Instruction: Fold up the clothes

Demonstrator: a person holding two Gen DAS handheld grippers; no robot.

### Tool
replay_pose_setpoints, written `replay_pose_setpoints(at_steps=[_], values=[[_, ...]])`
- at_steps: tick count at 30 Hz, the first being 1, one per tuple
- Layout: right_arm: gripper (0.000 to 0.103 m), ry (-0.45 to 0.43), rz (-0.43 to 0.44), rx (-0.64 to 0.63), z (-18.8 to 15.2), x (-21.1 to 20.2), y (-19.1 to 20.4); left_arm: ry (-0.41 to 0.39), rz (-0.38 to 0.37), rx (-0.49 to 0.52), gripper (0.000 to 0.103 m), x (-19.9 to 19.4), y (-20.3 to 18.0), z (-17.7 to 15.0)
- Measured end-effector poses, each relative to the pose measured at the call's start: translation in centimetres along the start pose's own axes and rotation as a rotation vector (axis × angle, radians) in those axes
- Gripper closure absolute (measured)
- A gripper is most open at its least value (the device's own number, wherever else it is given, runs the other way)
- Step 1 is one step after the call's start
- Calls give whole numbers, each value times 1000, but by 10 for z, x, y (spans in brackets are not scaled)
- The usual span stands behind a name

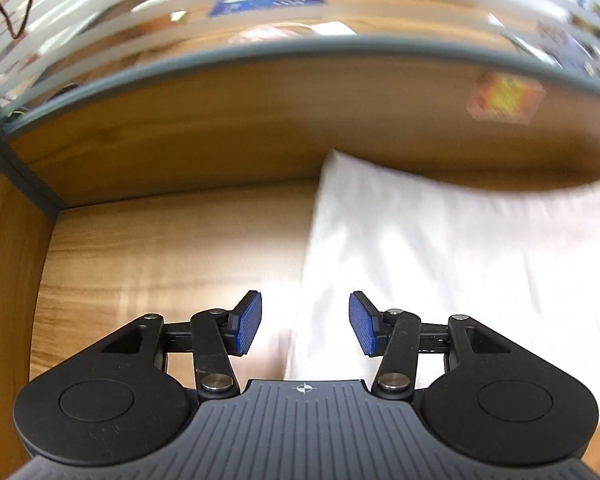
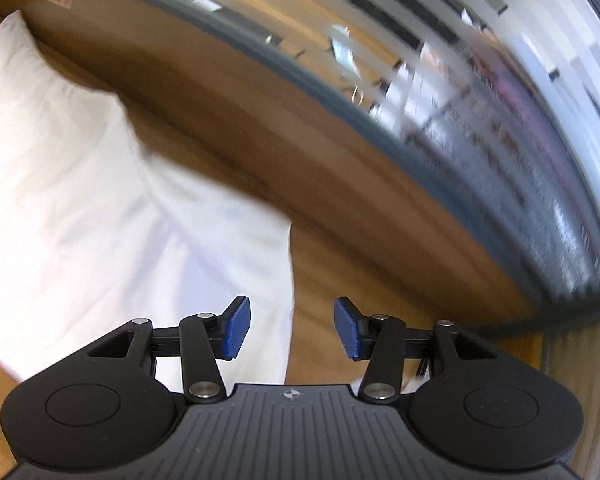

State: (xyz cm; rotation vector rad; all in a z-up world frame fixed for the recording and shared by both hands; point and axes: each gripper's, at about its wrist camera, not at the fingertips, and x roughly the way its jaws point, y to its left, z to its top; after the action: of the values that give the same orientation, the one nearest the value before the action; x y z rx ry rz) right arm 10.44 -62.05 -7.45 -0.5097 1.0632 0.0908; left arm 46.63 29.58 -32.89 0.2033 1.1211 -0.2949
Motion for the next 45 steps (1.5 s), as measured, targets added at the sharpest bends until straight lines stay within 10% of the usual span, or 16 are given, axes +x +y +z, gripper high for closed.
replay_pose_setpoints(at_steps=[15, 33, 39, 45], values=[[40, 78, 68, -91, -93, -15, 40, 46, -126, 371, 45, -40, -24, -80], [34, 81, 50, -371, -92, 18, 59, 60, -71, 799, 41, -17, -50, -97], [51, 97, 69, -429, -83, 28, 63, 64, -80, 819, 77, -14, -52, -94], [83, 101, 80, -421, -75, 27, 57, 59, -86, 787, 85, -17, -50, -97]])
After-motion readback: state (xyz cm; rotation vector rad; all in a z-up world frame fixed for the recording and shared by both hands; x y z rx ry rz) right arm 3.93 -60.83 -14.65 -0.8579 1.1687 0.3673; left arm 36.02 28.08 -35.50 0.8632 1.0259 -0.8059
